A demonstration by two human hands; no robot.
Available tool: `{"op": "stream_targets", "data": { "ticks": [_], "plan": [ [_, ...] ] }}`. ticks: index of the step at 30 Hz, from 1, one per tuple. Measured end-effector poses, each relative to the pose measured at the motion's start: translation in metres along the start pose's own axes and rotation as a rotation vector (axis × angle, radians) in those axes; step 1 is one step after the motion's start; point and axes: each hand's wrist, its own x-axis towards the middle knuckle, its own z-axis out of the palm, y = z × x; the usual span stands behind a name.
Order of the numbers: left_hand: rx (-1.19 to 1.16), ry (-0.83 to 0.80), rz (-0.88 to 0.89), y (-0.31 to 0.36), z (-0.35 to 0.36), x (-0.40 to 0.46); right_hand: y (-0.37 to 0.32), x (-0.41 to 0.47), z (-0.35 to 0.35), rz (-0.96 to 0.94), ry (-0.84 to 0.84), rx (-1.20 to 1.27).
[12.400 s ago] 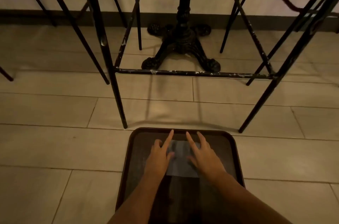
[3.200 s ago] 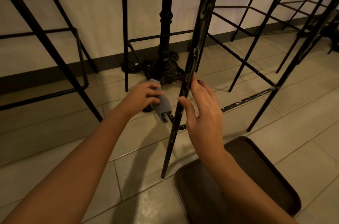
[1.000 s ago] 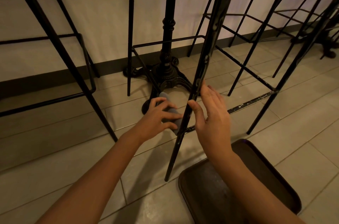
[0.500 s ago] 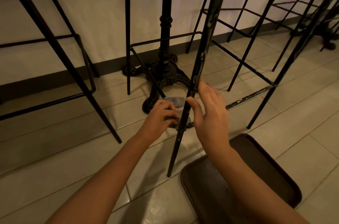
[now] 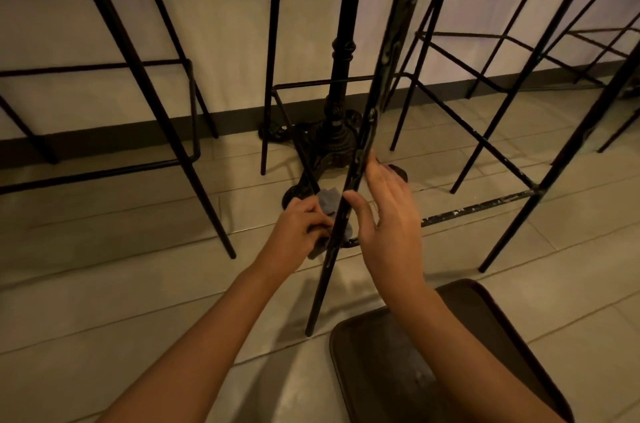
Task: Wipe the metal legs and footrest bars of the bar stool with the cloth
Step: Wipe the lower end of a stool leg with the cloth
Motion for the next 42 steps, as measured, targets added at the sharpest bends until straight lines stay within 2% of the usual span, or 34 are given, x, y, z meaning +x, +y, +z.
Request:
{"op": "stream_targets", "data": {
  "ticks": [5,10,13,21,25,29,34,38,42],
  "plan": [
    [0.026,0.017,-0.141,0.013,0.003,-0.001,0.005,0.004,-0.005,-0.032,-0.057,0.046],
    [-0.181,0.088,-0.386,0.021,0.007,-0.017,0.008,0.008,-0.008,-0.087,-0.044,0.098],
    [-0.248,0.130,-0.436,0.023,0.009,-0.026,0.011,0.010,-0.006,-0.123,-0.034,0.120],
    [-0.197,0.081,-0.426,0.010,0.001,-0.036,0.010,0.007,-0.006,-0.094,-0.037,0.130],
    [-0.291,0.188,-0.405,0.020,-0.017,-0.034,0.005,0.006,-0.014,-0.008,-0.116,0.175],
    [-0.380,0.229,-0.398,0.034,-0.030,-0.038,0.000,0.003,-0.027,0.015,-0.157,0.175],
    [-0.564,0.393,-0.364,0.065,-0.044,-0.043,-0.012,-0.002,-0.048,0.153,-0.141,0.249],
    [-0.709,0.512,-0.298,0.095,-0.046,-0.038,-0.029,0.004,-0.060,0.107,-0.246,0.334],
    [-0.867,0.533,-0.268,0.115,-0.041,-0.030,-0.040,0.022,-0.068,0.190,-0.341,0.435]
  ]
}}
